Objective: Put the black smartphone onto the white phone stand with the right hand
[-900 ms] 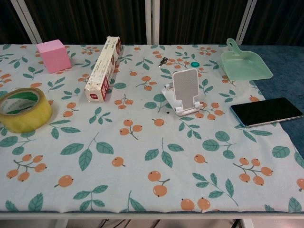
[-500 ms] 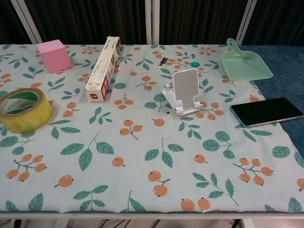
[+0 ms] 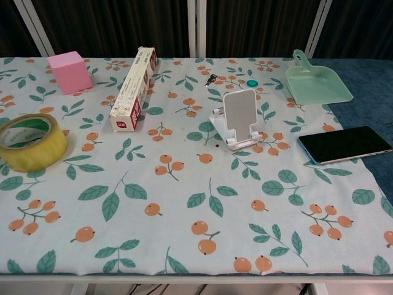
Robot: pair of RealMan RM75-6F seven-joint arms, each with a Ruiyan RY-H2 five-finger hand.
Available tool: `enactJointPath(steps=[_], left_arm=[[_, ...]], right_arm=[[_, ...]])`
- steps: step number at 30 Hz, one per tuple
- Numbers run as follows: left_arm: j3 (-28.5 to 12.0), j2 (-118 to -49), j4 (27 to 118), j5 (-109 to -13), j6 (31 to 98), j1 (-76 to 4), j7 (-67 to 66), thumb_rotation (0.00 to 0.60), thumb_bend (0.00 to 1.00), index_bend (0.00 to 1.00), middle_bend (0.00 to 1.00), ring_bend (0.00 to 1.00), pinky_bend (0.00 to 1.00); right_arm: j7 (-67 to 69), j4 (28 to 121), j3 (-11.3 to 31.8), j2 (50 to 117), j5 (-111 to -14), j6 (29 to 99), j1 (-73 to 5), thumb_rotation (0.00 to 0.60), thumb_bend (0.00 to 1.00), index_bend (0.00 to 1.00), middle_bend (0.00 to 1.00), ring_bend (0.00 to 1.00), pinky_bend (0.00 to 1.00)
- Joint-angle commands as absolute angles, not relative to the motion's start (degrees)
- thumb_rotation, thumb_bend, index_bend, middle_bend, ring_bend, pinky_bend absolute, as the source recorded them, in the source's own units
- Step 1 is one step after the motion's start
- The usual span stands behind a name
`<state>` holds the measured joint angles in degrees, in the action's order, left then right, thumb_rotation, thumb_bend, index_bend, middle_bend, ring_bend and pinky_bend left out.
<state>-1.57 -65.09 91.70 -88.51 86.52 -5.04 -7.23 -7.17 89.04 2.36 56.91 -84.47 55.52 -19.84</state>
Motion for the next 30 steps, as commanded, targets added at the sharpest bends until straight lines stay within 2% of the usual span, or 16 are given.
enactJointPath(steps=[1, 7, 13, 30], left_arm=[[-1.46, -64.94, 91.82, -88.60, 86.80, -4.86, -7.17, 0.236, 0.08, 0.02, 0.04, 0.07, 0.16], [-1.05, -64.38, 92.15, -88.72, 87.15, -4.37, -6.90, 0.238, 0.08, 0.02, 0.04, 0.07, 0.16], [-0.89, -64.08, 91.89, -88.66, 87.46, -3.98, -6.14, 0.237, 0.08, 0.02, 0.04, 0.07, 0.16], [-0.77, -64.52, 90.91, -88.30, 86.52, -4.14, -5.45, 0.238, 0.08, 0.02, 0.04, 0.07, 0.16]], right_arm=[[-21.48, 94.43, 3.85, 56.72, -75.74, 43.77, -28.85, 0.600, 0.18, 0.00, 0.00, 0.00, 0.00], [-30.31, 94.26, 4.36, 62.07, -67.68, 40.37, -33.91, 0.600, 0.18, 0.00, 0.00, 0.00, 0.00], [-32.31, 93.64, 3.42, 64.69, -61.54, 37.95, -37.04, 0.600, 0.18, 0.00, 0.00, 0.00, 0.00], [-26.28, 87.37, 1.54, 71.12, -60.33, 38.75, -38.99, 0.600, 0.16, 0.00, 0.00, 0.00, 0.00]])
